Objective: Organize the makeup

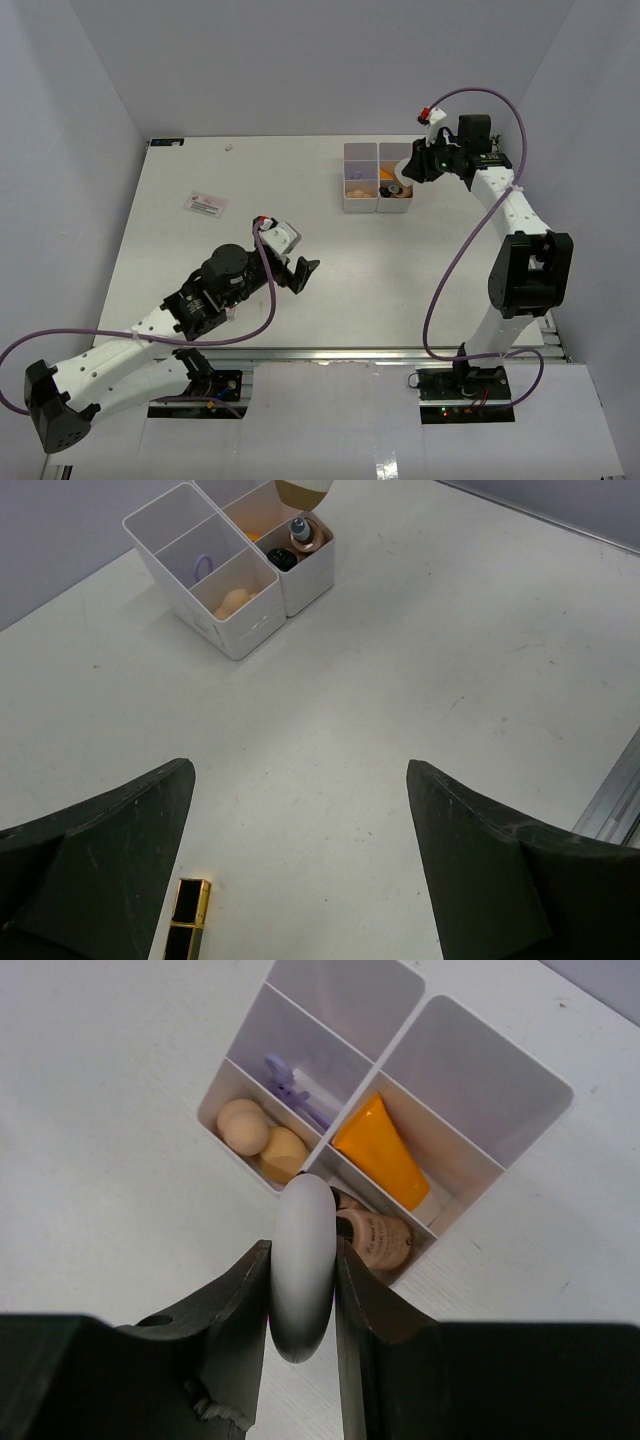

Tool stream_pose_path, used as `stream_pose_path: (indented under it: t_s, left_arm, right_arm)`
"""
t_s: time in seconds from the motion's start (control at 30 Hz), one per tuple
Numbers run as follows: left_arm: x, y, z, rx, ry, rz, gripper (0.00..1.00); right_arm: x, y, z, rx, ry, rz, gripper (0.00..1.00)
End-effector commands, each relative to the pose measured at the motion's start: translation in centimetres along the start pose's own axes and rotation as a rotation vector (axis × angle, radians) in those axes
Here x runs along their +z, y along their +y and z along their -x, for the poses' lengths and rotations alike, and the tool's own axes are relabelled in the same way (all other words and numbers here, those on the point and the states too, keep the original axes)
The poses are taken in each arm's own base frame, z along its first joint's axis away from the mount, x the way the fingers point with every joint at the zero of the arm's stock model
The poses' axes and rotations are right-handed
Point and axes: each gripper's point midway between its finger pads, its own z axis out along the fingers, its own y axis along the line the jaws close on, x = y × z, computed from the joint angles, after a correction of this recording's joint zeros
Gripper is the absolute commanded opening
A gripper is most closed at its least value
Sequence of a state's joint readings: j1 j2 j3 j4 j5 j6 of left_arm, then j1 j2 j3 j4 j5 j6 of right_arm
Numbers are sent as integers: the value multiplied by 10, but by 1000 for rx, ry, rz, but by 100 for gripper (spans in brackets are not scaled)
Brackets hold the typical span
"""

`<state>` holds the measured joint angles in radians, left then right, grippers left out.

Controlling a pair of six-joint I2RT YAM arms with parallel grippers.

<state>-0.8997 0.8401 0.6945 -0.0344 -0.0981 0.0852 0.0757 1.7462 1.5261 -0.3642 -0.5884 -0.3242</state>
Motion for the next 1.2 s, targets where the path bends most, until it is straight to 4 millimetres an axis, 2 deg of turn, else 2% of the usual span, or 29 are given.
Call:
stream_pose_path:
  t_s: [0.0, 0.23, 0.37, 0.67, 0.9, 1.0, 1.17]
  left_arm:
    - [-7, 4, -6, -10, 23, 23, 98]
    - [-2, 3, -16, -10, 67, 19, 98]
    - [0, 3, -20, -8, 79, 22, 98]
    - [2, 4, -24, -3, 93, 27, 98]
    - [4, 2, -29, -4, 108, 24, 98]
    - [5, 2, -32, -3, 117, 23, 98]
    - [7, 0, -36, -9, 130, 18, 98]
  right_arm:
    - [0, -35, 40, -116, -104, -135, 8]
    - [15, -55, 45, -159, -110, -164, 8]
    - [29, -63, 36, -184, -84, -150, 8]
    - [45, -67, 24, -274, -37, -97, 8]
    - [58, -70, 16, -384, 24, -64, 13]
    - [63, -73, 10, -438, 61, -78, 22]
    - [70, -73, 3, -509, 102, -92, 44]
